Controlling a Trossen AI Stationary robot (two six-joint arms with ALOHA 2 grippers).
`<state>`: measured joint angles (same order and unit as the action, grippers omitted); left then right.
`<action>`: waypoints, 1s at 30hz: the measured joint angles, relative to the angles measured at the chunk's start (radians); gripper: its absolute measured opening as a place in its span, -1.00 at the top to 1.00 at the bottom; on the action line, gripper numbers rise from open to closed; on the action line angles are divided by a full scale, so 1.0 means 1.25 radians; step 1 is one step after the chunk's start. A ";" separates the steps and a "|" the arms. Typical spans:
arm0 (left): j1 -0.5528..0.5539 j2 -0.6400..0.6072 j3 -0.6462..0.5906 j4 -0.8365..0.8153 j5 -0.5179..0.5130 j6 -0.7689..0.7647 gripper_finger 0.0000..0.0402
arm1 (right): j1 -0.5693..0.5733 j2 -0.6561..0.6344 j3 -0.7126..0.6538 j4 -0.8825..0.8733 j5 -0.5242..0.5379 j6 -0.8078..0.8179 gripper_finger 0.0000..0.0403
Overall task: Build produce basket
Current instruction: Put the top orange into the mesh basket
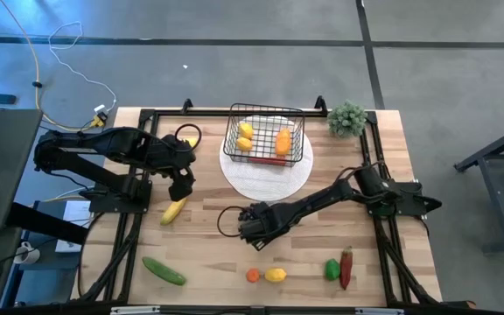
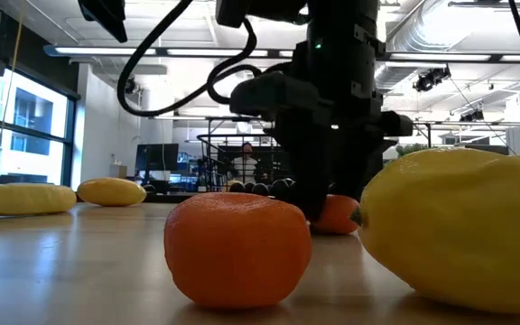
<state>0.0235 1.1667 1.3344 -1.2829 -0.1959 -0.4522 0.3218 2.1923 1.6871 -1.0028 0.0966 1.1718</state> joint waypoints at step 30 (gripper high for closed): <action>0.000 0.000 0.000 0.001 -0.027 -0.006 -0.26 | -0.044 -0.156 0.000 0.094 -0.101 -0.103 0.32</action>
<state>0.0238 1.1667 1.3346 -1.2819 -0.2292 -0.4599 0.2663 1.9978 1.6875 -0.8848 -0.0290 1.0432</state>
